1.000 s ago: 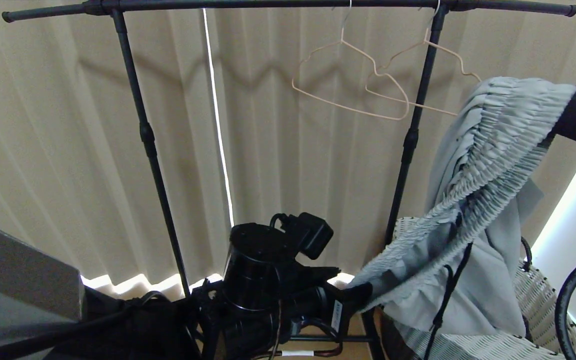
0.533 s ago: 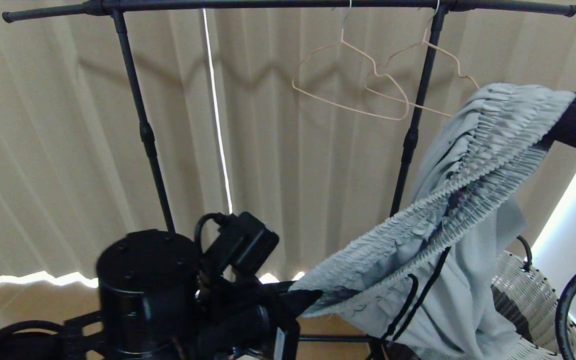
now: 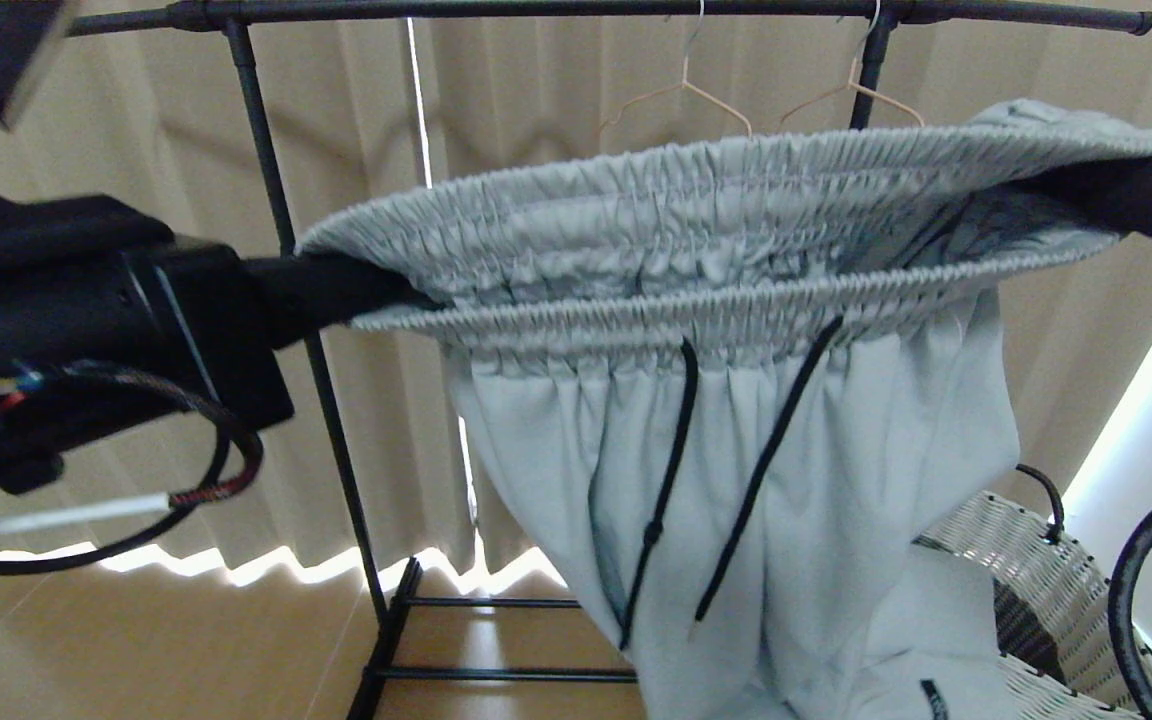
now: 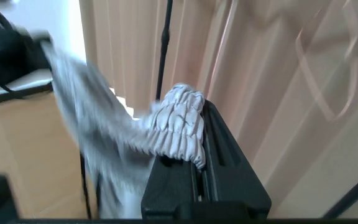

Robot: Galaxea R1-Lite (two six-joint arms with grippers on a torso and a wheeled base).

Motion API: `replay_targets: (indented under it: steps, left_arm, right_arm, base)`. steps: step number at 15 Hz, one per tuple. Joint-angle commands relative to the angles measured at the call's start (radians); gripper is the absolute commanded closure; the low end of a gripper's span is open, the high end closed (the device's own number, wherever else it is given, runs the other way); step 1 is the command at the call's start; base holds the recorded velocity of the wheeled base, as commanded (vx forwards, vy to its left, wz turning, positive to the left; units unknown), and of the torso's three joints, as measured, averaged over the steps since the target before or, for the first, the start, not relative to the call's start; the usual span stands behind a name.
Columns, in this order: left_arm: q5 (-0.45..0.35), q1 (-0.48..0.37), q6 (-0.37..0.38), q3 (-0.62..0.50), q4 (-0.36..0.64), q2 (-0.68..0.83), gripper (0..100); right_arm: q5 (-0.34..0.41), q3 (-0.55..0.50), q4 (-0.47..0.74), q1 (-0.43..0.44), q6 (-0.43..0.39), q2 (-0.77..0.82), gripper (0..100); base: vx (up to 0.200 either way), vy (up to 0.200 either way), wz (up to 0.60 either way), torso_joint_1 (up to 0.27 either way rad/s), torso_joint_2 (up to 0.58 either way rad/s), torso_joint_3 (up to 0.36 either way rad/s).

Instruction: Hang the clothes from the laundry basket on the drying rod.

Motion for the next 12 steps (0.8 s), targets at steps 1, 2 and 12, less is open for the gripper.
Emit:
replay_targets:
  steps: [1, 2, 12]
  left_arm:
    - [0.001, 0.055, 0.000, -0.129, 0.101, -0.003, 100]
    - [0.005, 0.063, 0.000, -0.178, 0.188, 0.011, 100]
    - [0.065, 0.146, 0.103, -0.264, 0.366, 0.144, 100]
  right_arm:
    - [-0.001, 0.000, -0.014, -0.013, -0.001, 0.002, 100]
    - [-0.001, 0.004, -0.013, -0.026, -0.003, 0.003, 100]
    - [-0.009, 0.064, -0.022, -0.151, -0.001, 0.106, 100]
  base:
    - [0.000, 0.000, 0.00, 0.000, 0.00, 0.000]
    - [0.000, 0.000, 0.00, 0.000, 0.00, 0.000]
    - [0.000, 0.000, 0.00, 0.000, 0.00, 0.000]
